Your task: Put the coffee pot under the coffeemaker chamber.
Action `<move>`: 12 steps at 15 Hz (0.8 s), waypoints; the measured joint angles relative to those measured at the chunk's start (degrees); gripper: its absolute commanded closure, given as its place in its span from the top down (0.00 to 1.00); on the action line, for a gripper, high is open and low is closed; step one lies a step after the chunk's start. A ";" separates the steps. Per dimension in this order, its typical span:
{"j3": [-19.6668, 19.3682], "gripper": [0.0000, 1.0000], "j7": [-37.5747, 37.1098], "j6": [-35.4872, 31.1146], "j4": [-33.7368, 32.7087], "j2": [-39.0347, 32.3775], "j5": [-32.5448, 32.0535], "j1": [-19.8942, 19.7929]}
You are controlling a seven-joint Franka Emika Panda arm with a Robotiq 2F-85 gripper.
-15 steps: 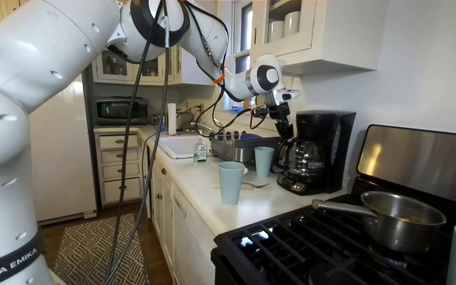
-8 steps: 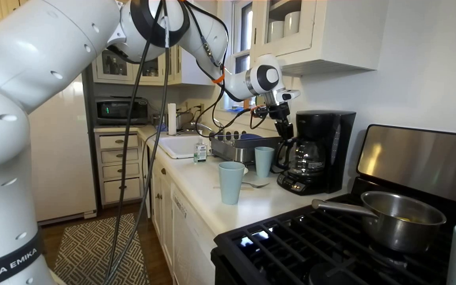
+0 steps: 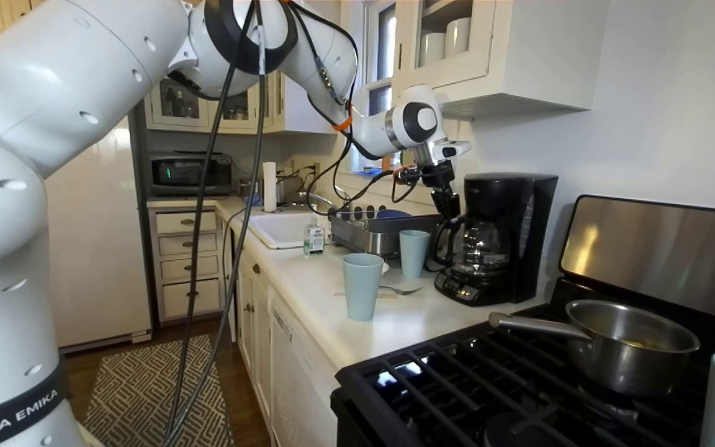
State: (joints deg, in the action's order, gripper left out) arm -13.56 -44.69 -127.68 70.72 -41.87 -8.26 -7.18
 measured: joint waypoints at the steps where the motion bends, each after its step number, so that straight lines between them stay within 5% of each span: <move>1: -0.04 0.08 -0.19 -0.09 0.00 -0.02 0.00 0.02; 3: -0.21 0.08 -0.62 -0.34 0.00 -0.10 -0.02 0.12; 4: -0.34 0.57 -0.82 -0.53 -0.01 -0.16 -0.04 0.19; 12: -0.55 1.00 -2.45 -1.22 -1.02 -4.26 0.22 0.40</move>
State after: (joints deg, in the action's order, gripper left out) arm -14.11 -47.14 -128.89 69.70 -46.13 -8.05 -6.78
